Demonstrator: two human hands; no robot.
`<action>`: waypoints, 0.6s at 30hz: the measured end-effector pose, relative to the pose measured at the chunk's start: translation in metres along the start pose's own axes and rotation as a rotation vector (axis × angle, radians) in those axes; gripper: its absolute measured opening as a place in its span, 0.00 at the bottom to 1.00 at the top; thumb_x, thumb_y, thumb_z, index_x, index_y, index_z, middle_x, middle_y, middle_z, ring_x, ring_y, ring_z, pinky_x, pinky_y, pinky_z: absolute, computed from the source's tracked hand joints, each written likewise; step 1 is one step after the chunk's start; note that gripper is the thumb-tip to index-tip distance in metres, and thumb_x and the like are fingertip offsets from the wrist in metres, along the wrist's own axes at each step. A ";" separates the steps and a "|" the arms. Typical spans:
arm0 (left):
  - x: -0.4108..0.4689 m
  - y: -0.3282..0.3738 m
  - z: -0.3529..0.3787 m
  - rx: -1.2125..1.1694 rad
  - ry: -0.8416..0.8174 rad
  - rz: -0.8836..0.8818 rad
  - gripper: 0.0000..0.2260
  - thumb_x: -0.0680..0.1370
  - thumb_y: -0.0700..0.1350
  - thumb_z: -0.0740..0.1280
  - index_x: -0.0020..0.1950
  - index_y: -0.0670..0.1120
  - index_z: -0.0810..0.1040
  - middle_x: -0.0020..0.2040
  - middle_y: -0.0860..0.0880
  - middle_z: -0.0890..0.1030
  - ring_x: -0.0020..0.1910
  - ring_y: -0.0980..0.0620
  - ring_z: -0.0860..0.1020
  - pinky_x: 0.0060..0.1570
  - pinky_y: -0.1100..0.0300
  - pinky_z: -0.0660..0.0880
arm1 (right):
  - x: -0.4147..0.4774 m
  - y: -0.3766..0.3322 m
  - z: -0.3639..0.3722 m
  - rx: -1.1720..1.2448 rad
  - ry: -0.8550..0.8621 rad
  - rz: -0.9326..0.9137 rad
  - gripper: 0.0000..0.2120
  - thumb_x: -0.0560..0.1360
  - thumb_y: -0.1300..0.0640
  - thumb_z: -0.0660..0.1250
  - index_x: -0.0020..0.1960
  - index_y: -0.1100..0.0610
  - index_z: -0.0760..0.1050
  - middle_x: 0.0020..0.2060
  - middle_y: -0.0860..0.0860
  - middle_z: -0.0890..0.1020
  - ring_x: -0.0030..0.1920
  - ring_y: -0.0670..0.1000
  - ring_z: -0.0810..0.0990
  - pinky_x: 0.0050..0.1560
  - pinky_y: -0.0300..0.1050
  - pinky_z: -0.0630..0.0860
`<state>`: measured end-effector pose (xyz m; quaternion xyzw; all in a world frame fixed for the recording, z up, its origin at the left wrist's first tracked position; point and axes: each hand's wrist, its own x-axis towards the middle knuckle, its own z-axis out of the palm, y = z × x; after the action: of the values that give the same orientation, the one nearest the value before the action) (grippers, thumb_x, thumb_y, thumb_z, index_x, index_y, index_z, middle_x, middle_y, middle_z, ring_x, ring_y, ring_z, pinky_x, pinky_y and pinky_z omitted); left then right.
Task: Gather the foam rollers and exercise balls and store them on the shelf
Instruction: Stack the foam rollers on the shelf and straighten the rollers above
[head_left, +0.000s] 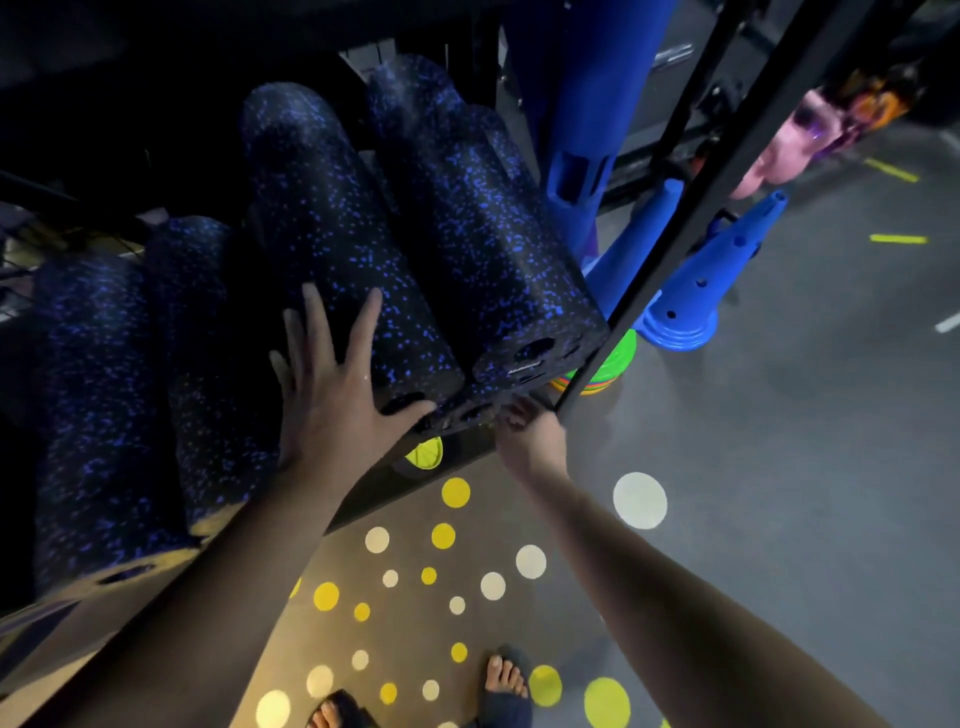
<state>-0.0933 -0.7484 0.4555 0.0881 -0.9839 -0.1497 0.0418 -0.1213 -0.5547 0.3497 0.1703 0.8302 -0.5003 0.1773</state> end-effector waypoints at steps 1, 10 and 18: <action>0.004 0.009 -0.005 0.026 0.032 0.052 0.51 0.70 0.71 0.70 0.85 0.55 0.49 0.84 0.38 0.44 0.82 0.32 0.49 0.75 0.30 0.57 | 0.008 0.001 -0.011 0.013 0.089 0.018 0.12 0.77 0.55 0.67 0.57 0.58 0.81 0.53 0.56 0.86 0.57 0.57 0.83 0.50 0.44 0.75; 0.070 0.103 0.029 0.322 -0.115 0.361 0.51 0.72 0.69 0.71 0.83 0.60 0.42 0.84 0.41 0.42 0.81 0.29 0.48 0.75 0.28 0.55 | 0.093 -0.025 -0.085 -0.705 0.205 -0.249 0.41 0.76 0.58 0.67 0.81 0.42 0.51 0.61 0.58 0.72 0.55 0.65 0.80 0.50 0.58 0.76; 0.076 0.094 0.032 0.108 -0.165 0.270 0.44 0.76 0.63 0.69 0.82 0.65 0.44 0.84 0.43 0.40 0.80 0.26 0.50 0.73 0.29 0.62 | 0.106 -0.009 -0.093 -1.063 0.231 -0.388 0.37 0.79 0.50 0.65 0.82 0.55 0.52 0.52 0.56 0.83 0.48 0.62 0.84 0.45 0.51 0.74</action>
<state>-0.1865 -0.6649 0.4575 -0.0556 -0.9935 -0.0964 -0.0242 -0.2302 -0.4645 0.3479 -0.0437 0.9976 -0.0158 0.0517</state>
